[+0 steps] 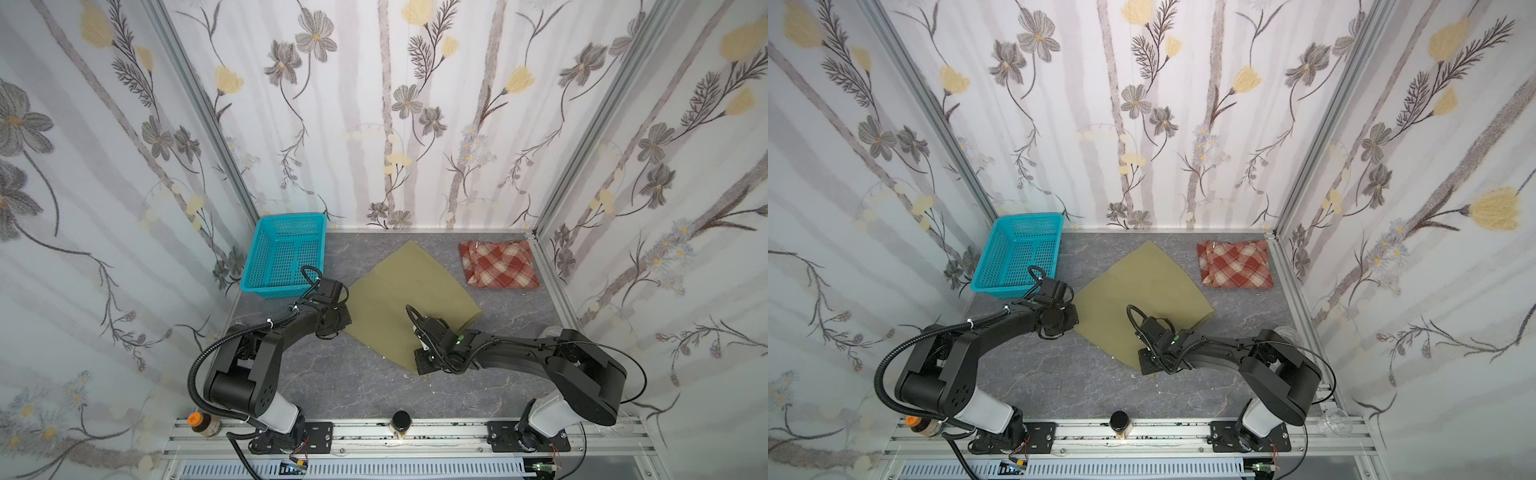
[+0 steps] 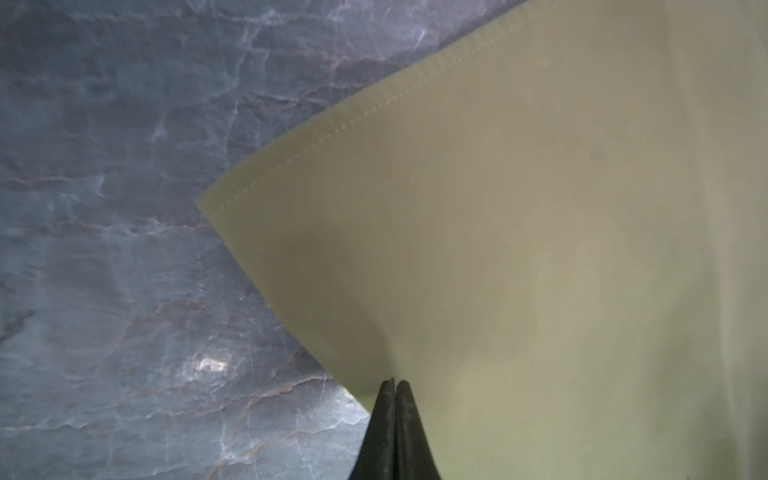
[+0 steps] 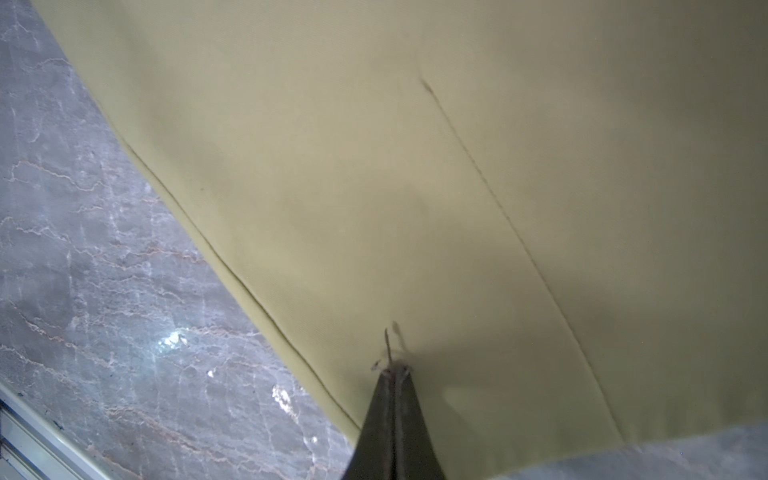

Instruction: Fold and stack the skirts

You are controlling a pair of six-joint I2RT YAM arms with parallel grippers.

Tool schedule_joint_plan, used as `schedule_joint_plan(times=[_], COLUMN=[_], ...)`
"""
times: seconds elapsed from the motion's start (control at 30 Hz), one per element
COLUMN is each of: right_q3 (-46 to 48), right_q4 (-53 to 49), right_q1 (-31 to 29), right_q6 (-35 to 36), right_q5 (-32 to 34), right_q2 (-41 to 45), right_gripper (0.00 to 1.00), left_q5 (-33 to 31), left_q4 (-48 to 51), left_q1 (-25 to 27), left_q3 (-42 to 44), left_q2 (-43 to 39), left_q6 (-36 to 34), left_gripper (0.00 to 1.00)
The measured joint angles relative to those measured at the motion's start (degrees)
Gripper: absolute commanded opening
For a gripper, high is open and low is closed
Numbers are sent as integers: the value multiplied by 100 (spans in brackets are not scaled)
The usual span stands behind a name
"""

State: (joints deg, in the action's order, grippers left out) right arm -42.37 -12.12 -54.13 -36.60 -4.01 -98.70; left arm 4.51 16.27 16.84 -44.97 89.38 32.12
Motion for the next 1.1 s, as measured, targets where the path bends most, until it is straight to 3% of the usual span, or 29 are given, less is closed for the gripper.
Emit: schedule_joint_plan(times=[0.33, 0.7, 0.8, 0.83, 0.9, 1.1], right_q3=[302, 393, 378, 354, 284, 68], right_q4=[339, 297, 210, 127, -90, -302], right_q1=[-2, -2, -9, -9, -13, -13], right_q6=[50, 118, 133, 138, 170, 221], right_q5=[13, -11, -15, -13, -13, -7], right_q2=[168, 299, 341, 367, 435, 568], right_gripper=[0, 0, 0, 0, 0, 0], left_q5=[-85, -107, -243, -304, -459, -573], left_q4=[-334, -219, 103, 210, 391, 654], left_q1=[4, -2, -24, -50, -177, -778], left_q3=[308, 1075, 1060, 1027, 929, 791], left_q2=[-48, -957, -1268, -1370, -1598, -1735], left_q6=[90, 332, 367, 367, 367, 236], left_gripper=[0, 1, 50, 60, 67, 65])
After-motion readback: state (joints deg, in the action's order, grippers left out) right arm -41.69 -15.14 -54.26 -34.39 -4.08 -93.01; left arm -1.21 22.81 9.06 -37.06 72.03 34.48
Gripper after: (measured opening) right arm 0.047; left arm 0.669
